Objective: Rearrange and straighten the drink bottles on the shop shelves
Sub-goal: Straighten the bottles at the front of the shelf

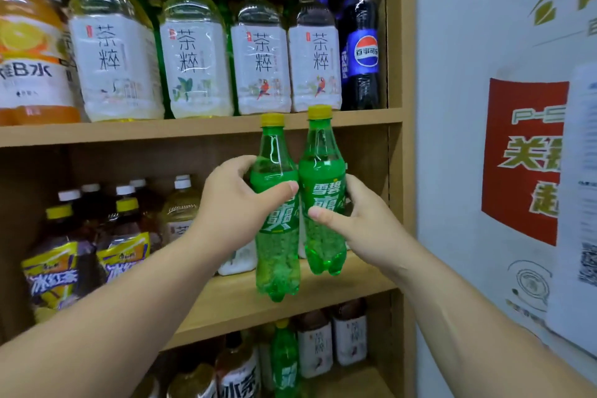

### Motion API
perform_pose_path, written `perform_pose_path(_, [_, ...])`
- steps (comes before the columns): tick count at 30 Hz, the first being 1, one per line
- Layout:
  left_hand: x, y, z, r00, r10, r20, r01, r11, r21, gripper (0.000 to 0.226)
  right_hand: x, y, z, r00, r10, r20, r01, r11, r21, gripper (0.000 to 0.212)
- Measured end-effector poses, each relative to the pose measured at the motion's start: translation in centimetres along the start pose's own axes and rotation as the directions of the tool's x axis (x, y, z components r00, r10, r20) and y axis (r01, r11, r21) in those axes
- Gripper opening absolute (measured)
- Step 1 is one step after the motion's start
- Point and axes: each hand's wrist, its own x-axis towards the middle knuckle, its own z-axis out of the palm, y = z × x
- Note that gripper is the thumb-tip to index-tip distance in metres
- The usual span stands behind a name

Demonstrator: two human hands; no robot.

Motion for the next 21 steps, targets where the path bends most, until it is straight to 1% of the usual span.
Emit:
perform_pose_path(2, [-0.2,-1.7,0.8,0.998,-0.062,-0.016,0.063,0.997,0.042,0.074,0.1,1.6,0.7,0.999,0.044,-0.001,-0.044,0.997,-0.059,0.058])
perform_pose_path(3, [-0.3,-2.5,1.1,0.995,-0.094,-0.033,0.096,0.993,0.065,0.081,0.3,2.4,1.0,0.998,0.069,-0.001,-0.068,0.994,-0.091,0.063])
perform_pose_path(4, [-0.4,-3.2,1.4,0.992,-0.120,-0.048,0.124,0.989,0.082,0.083,0.5,3.1,1.4,0.995,0.097,0.002,-0.096,0.989,-0.110,0.067])
perform_pose_path(5, [-0.4,-3.9,1.5,0.988,-0.138,-0.062,0.144,0.985,0.094,0.079,0.7,3.7,1.7,0.992,0.123,0.008,-0.121,0.985,-0.120,0.070])
perform_pose_path(7, [-0.4,-5.3,1.5,0.985,-0.164,-0.062,0.169,0.980,0.101,0.064,1.0,4.7,2.7,0.985,0.171,0.022,-0.166,0.976,-0.139,0.078])
perform_pose_path(8, [-0.4,-5.9,1.3,0.982,-0.180,-0.048,0.184,0.977,0.107,0.064,1.2,5.2,3.1,0.981,0.192,0.030,-0.186,0.972,-0.144,0.079])
perform_pose_path(10, [-0.4,-7.0,0.7,0.977,-0.211,-0.032,0.214,0.968,0.129,0.071,1.5,6.0,4.2,0.978,0.201,0.052,-0.192,0.971,-0.144,0.070])
perform_pose_path(12, [-0.1,-8.1,-0.1,0.973,-0.224,-0.050,0.229,0.960,0.159,0.073,1.9,6.7,5.3,0.976,0.203,0.074,-0.190,0.969,-0.156,0.065])
perform_pose_path(13, [-0.1,-8.7,-0.7,0.969,-0.237,-0.063,0.245,0.956,0.163,0.067,2.2,6.9,5.9,0.975,0.207,0.083,-0.193,0.968,-0.159,0.065])
perform_pose_path(15, [0.0,-9.9,-1.8,0.963,-0.256,-0.081,0.267,0.949,0.169,0.040,2.8,7.3,7.0,0.972,0.216,0.094,-0.200,0.967,-0.155,0.061])
perform_pose_path(16, [0.1,-10.4,-2.4,0.962,-0.255,-0.095,0.269,0.944,0.192,0.029,3.1,7.4,7.7,0.970,0.220,0.099,-0.204,0.967,-0.151,0.057])
perform_pose_path(17, [0.2,-10.8,-3.0,0.963,-0.246,-0.111,0.266,0.937,0.227,0.024,3.4,7.4,8.3,0.969,0.225,0.107,-0.208,0.967,-0.150,0.053])
perform_pose_path(18, [0.3,-11.1,-3.6,0.961,-0.246,-0.126,0.271,0.926,0.262,0.024,3.7,7.4,9.0,0.966,0.228,0.120,-0.210,0.966,-0.149,0.051])
perform_pose_path(20, [0.6,-11.5,-4.7,0.957,-0.255,-0.140,0.287,0.909,0.303,0.031,4.3,7.3,10.5,0.961,0.233,0.146,-0.214,0.968,-0.135,0.054])
perform_pose_path(21, [0.9,-11.7,-5.2,0.950,-0.283,-0.134,0.312,0.893,0.323,0.041,4.6,7.2,11.2,0.960,0.231,0.158,-0.212,0.969,-0.124,0.055])
